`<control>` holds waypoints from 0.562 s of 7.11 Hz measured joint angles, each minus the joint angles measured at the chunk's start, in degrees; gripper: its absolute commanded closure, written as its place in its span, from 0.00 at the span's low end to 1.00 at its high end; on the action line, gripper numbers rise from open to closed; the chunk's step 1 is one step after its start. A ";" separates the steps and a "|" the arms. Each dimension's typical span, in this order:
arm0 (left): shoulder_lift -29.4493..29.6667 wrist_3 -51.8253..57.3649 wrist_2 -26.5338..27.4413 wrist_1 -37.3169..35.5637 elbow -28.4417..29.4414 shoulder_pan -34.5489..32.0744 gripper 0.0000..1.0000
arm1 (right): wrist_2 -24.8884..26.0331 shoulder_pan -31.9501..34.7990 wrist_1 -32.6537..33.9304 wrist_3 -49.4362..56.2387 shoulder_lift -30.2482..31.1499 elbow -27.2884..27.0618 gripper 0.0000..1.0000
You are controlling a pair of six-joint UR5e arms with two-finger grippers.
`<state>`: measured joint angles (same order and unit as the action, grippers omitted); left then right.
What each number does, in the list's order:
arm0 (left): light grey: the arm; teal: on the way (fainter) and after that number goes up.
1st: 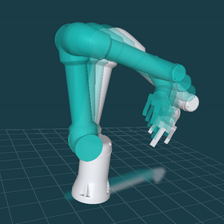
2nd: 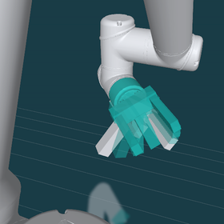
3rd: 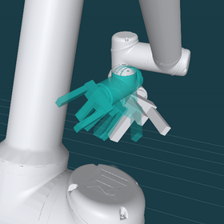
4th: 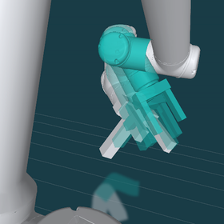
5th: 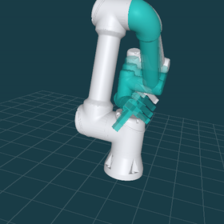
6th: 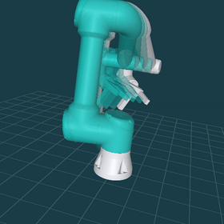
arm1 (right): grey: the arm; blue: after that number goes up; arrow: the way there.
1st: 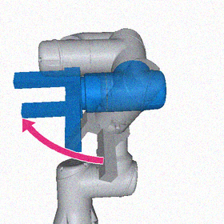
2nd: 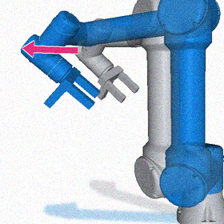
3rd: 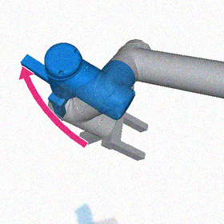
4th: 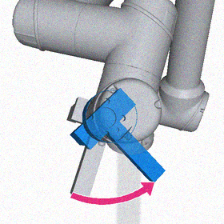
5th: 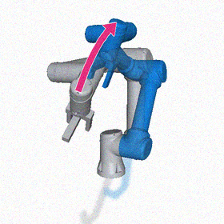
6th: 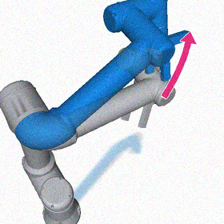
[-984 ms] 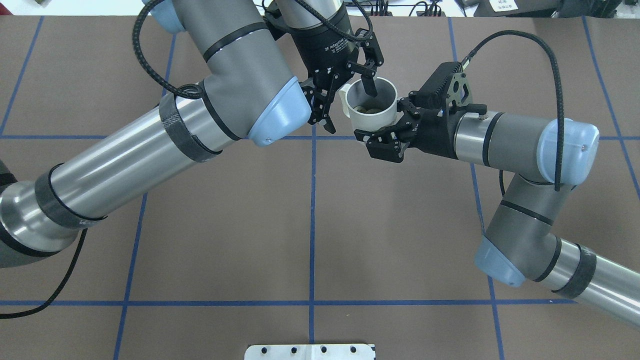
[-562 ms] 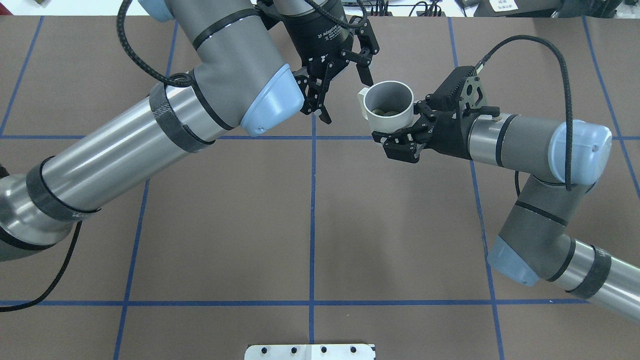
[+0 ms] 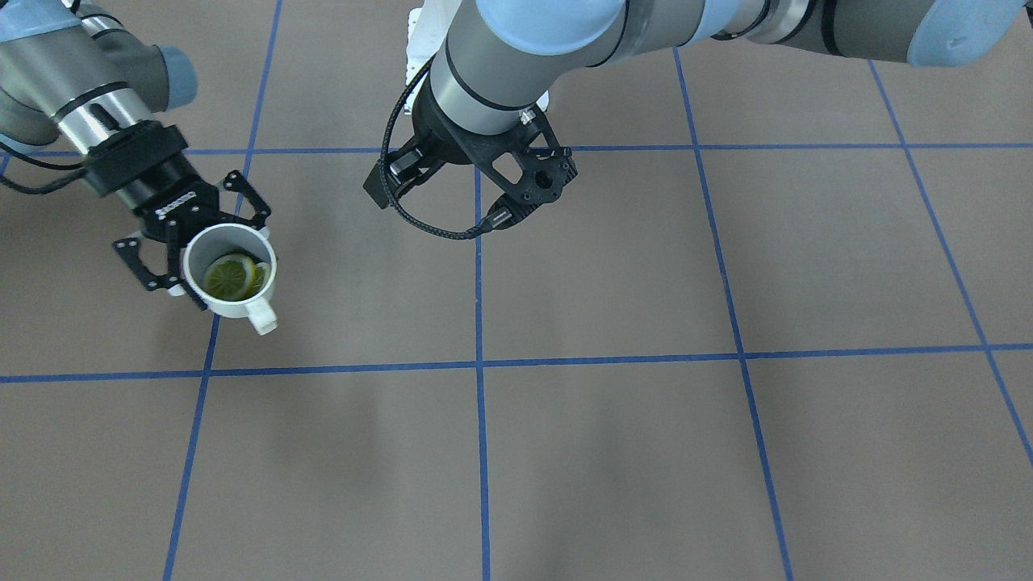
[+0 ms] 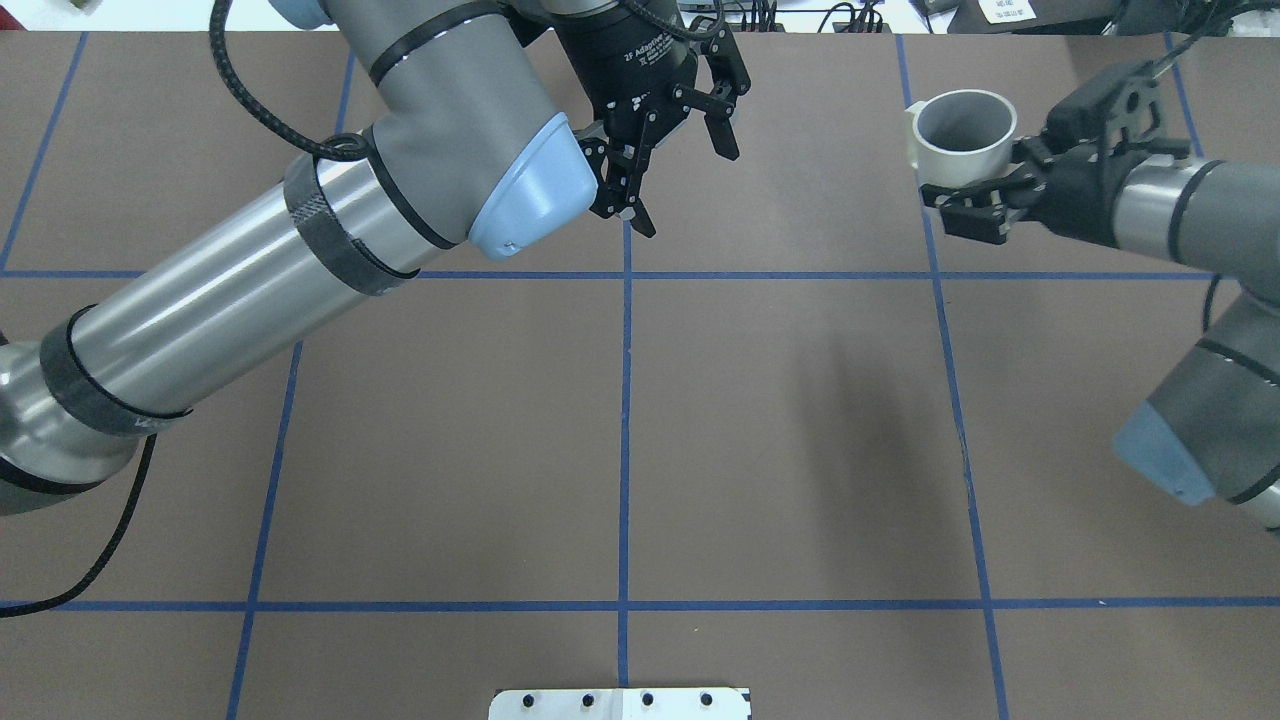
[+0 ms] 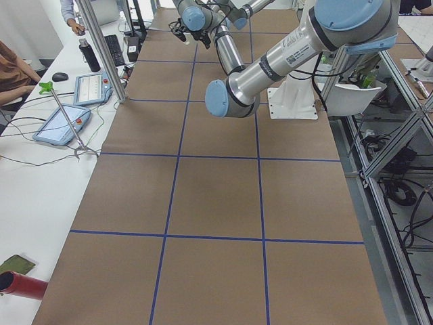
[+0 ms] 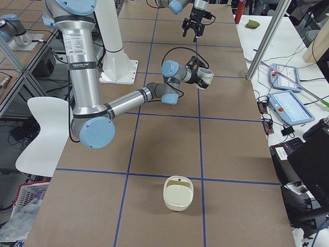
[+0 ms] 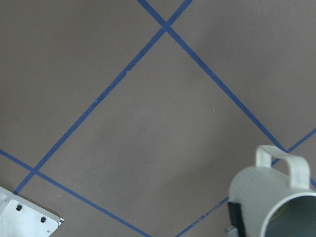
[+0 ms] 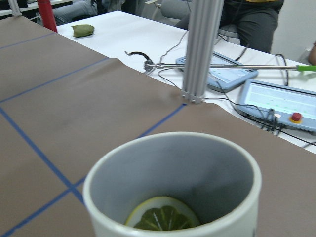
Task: Left arm hands cup to right arm to dump lemon
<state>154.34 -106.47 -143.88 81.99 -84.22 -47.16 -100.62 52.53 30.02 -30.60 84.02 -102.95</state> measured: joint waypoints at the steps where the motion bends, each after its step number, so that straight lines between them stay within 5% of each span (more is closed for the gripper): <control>1: 0.00 -0.22 0.00 -0.10 -0.43 -0.02 0.00 | -2.76 4.93 1.37 -0.05 2.24 0.07 1.00; 4: -0.06 -0.48 0.06 -0.16 -0.94 -0.13 0.00 | -8.85 18.41 5.88 0.81 7.72 0.58 1.00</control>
<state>154.28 -106.95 -143.82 81.83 -85.17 -47.29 -109.47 70.94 35.90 -29.79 91.73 -102.38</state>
